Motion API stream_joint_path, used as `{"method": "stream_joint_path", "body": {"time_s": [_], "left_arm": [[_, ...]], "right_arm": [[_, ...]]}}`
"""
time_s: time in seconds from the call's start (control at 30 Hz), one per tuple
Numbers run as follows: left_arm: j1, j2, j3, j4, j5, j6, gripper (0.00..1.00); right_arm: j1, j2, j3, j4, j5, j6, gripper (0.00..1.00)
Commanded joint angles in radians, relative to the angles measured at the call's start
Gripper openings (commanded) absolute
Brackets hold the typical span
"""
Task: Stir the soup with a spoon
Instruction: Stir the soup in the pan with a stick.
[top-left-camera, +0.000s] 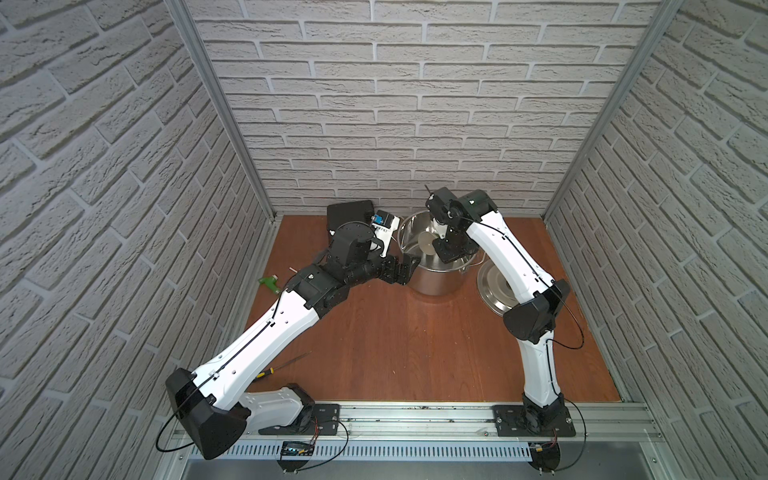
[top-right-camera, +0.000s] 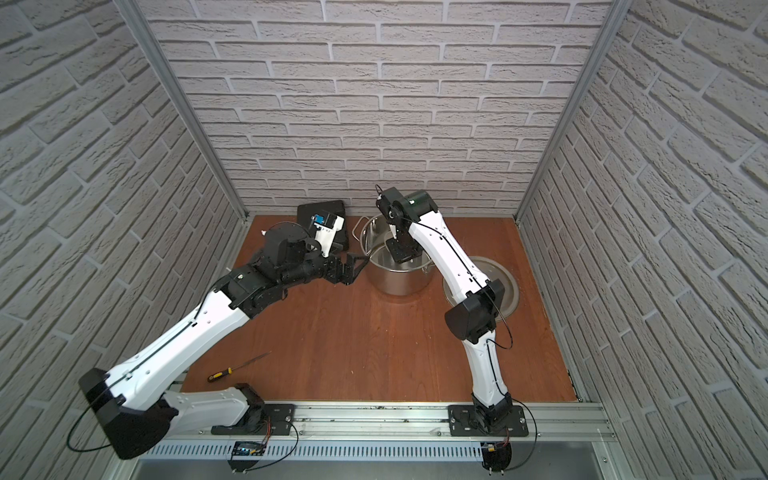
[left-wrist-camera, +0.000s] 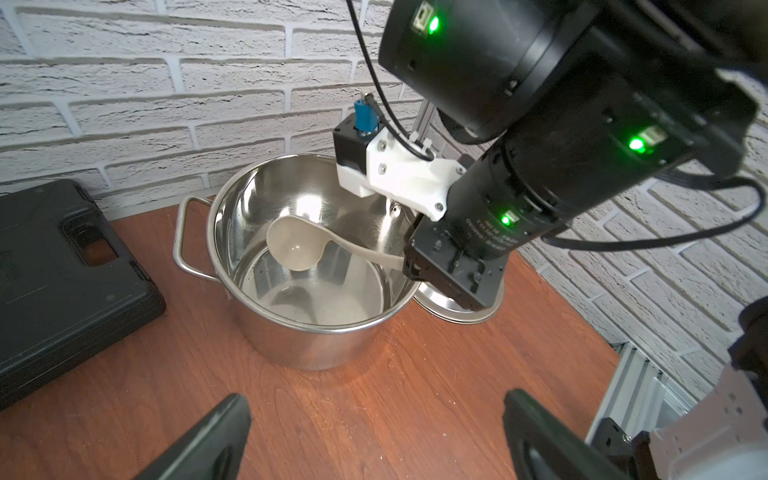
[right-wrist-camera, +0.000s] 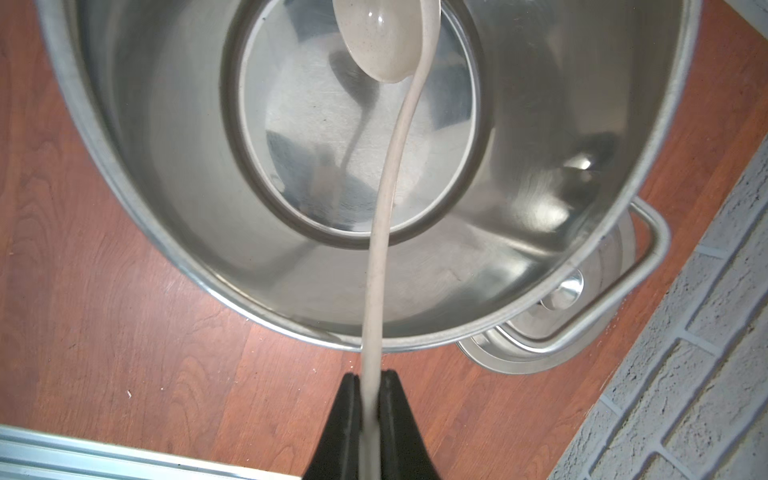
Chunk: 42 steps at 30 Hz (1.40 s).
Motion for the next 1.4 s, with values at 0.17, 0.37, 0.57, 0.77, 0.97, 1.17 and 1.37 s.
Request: {"method": "stream_joint_path", "body": {"time_s": [0.17, 0.37, 0.57, 0.77, 0.97, 1.17, 1.37], "left_arm": [[-0.007, 0.018, 0.014, 0.061, -0.004, -0.001, 0.98], [-0.018, 0.014, -0.008, 0.093, -0.014, -0.007, 0.98], [-0.018, 0.037, 0.013, 0.072, -0.003, -0.002, 0.99], [-0.021, 0.032, 0.012, 0.062, -0.009, -0.001, 0.98], [-0.02, 0.027, 0.018, 0.03, -0.015, 0.018, 0.98], [-0.018, 0.032, 0.026, 0.021, -0.027, 0.023, 0.98], [-0.021, 0.039, 0.036, 0.026, -0.03, 0.02, 0.98]], "right_arm": [[0.018, -0.102, -0.089, -0.036, 0.026, 0.0, 0.02], [0.001, -0.193, -0.193, -0.034, 0.053, 0.002, 0.02], [-0.059, -0.226, -0.238, -0.008, 0.052, 0.011, 0.02], [-0.081, -0.179, -0.187, 0.022, 0.067, 0.001, 0.02], [-0.076, -0.038, -0.025, -0.017, 0.004, 0.002, 0.02], [-0.026, 0.01, 0.039, -0.017, -0.041, 0.01, 0.02], [0.005, -0.042, -0.035, -0.022, -0.037, 0.01, 0.02]]}}
